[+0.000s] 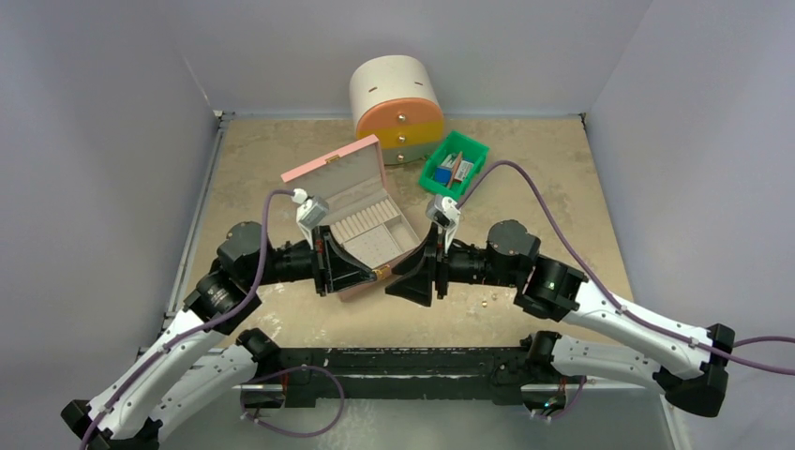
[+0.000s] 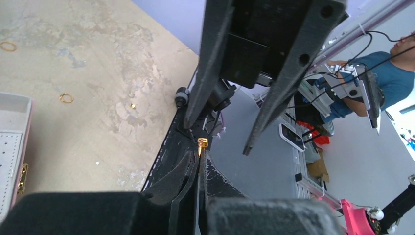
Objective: Organize the mixed jewelry
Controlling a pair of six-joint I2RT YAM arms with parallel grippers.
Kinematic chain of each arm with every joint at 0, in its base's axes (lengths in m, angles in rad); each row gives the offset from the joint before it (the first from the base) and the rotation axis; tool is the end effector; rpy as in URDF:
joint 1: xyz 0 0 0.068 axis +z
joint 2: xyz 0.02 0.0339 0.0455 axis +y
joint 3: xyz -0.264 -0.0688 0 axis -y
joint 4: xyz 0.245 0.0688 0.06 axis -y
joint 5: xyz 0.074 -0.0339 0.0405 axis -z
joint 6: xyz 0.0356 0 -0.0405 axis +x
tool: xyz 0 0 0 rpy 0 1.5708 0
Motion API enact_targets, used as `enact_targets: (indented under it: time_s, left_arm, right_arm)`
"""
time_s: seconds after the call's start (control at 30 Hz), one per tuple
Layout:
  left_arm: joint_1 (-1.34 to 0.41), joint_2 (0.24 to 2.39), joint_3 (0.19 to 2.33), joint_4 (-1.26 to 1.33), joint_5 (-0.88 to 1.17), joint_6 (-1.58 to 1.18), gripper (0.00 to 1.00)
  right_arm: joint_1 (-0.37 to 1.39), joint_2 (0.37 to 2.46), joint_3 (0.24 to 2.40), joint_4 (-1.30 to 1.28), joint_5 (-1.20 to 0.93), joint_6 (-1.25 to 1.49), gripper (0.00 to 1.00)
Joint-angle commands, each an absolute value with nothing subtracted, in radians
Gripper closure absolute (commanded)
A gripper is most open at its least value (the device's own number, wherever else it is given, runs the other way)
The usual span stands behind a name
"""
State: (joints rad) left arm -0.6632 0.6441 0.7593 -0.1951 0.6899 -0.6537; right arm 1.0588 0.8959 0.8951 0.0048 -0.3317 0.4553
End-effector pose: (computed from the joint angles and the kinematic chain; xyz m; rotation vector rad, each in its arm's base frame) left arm 0.1015 -0.1081 0.3517 0.6018 1.7859 -1.5187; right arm 0.0917 0.1868 0.3799 -0.7955 1.5729 1.4101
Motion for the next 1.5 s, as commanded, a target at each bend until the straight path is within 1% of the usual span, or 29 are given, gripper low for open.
enact_targets:
  time_s: [0.0, 0.3, 0.7, 0.9, 1.17, 1.47]
  left_arm:
    - [-0.661, 0.624, 0.799, -0.119, 0.756, -0.663, 1.00]
    - [-0.662, 0.606, 0.789, -0.092, 0.770, -0.681, 1.00]
    - [-0.661, 0.593, 0.769, -0.071, 0.762, -0.698, 1.00]
    - [-0.662, 0.591, 0.761, -0.058, 0.762, -0.704, 1.00]
    - [-0.662, 0.591, 0.751, -0.044, 0.761, -0.715, 1.00]
    - [-0.662, 0.593, 0.747, -0.038, 0.759, -0.715, 1.00]
  right_arm:
    - [1.043, 0.914, 0.910, 0.126, -0.409, 0.509, 0.45]
    - [1.026, 0.961, 0.902, 0.241, -0.490, 0.574, 0.46]
    - [1.011, 0.968, 0.886, 0.291, -0.514, 0.600, 0.60]
    - [1.006, 0.976, 0.879, 0.321, -0.524, 0.612, 0.66]
    - [1.001, 0.977, 0.870, 0.341, -0.534, 0.620, 0.70]
    - [0.996, 0.975, 0.864, 0.357, -0.542, 0.625, 0.81]
